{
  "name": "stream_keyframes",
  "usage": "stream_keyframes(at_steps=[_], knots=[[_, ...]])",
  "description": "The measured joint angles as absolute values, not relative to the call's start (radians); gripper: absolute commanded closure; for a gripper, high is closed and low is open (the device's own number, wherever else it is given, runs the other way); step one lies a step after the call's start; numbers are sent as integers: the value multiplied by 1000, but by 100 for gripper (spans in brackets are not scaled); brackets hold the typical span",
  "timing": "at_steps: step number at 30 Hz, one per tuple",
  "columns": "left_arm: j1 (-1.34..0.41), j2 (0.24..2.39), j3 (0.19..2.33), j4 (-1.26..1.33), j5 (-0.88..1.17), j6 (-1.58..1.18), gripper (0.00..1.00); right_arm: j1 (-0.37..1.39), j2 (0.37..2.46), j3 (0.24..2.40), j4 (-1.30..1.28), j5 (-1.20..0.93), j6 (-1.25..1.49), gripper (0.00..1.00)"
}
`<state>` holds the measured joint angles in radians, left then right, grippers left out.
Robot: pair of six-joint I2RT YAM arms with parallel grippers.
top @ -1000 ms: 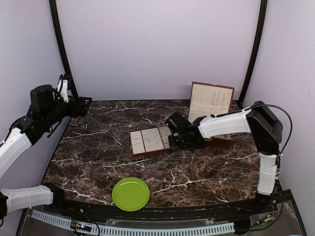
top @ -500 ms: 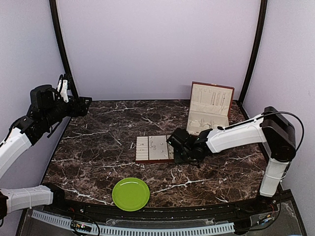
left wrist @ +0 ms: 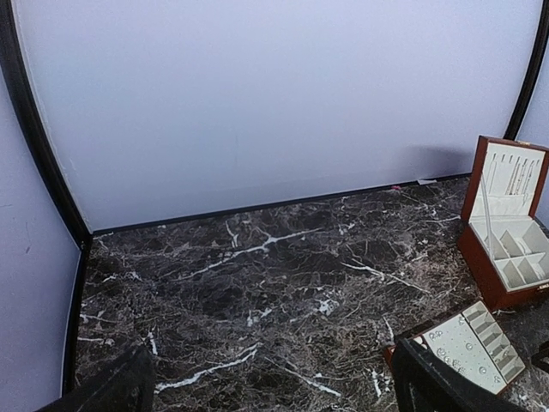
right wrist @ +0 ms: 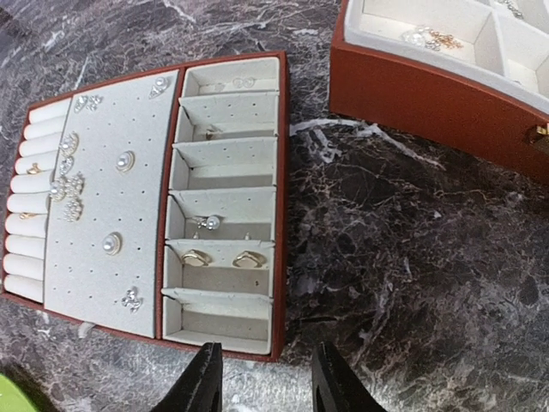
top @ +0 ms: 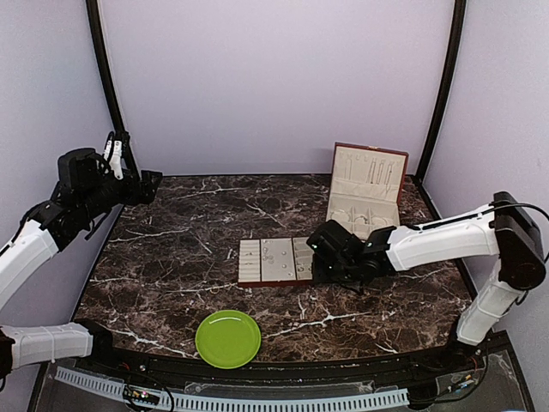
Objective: Organize the mixed jewelry
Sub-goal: Move to the center of the board in the compartment layer, then pick up the ring from the center of the board.
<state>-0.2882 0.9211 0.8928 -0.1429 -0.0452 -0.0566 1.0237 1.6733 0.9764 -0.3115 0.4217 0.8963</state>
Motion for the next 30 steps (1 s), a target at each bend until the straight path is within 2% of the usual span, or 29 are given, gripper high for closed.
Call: stream_keyframes(at_steps=[6,13,17,22,30], knots=[[-288,976,893,-139,-65,-56,8,1029,1514,862,-235,398,858,57],[-290,1015,892,-173,-42,-155,19,1003,1380,782,-181,373,760,57],[-298,982,860,-217,-37,-263,35,912,1305,722,-136,320,699,57],[-340,892,713,-257,-2,-435,47,786,1271,689,-75,219,612,57],[-532,946,543,-279,32,-681,50,706,1268,648,78,129,463,57]])
